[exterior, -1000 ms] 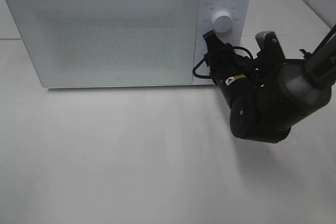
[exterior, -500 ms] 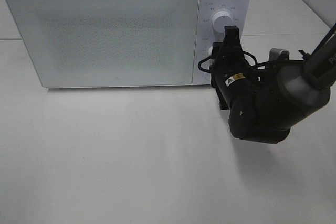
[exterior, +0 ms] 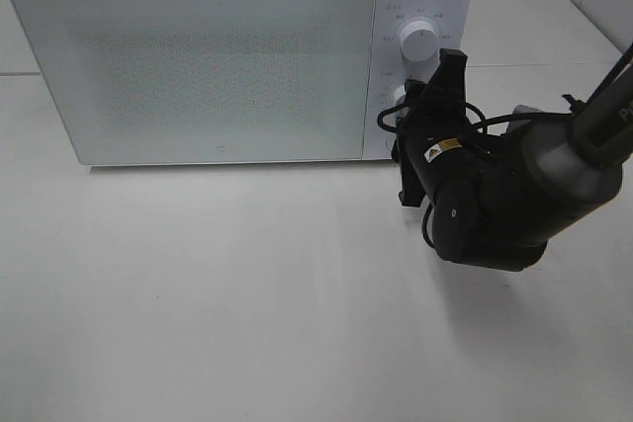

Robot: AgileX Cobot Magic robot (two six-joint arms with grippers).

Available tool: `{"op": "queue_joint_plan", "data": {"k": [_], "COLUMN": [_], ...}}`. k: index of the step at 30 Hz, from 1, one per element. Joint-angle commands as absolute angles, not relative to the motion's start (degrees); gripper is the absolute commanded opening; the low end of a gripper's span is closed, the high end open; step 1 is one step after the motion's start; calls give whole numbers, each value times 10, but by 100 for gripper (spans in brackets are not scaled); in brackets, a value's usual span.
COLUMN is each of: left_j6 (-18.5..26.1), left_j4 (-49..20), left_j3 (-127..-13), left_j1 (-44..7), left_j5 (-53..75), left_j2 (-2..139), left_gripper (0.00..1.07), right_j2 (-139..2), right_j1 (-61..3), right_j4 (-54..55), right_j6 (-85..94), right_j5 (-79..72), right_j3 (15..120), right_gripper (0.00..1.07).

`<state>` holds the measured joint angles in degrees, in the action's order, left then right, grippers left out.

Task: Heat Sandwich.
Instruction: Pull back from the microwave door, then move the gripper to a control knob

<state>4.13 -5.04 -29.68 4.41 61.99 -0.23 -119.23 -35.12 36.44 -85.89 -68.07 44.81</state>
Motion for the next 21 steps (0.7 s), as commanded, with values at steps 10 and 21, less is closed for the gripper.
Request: {"op": "queue_joint_plan", "data": {"k": [10,21], "left_j6": [39,39], "left_j4": [-50,-50], "left_j3": [-296,-296], "left_j1": [41,41], "left_j5": [614,614], "left_j2": [-14,-14], "left_gripper": [98,98], "right_j2": [-1185,-1185], "right_j1": [-353,-353], "right_j4": [332,352], "right_j6": [-838,-798], "right_j5": [-795,-800], "right_j3": [456,456], "right_gripper": [25,43]}}
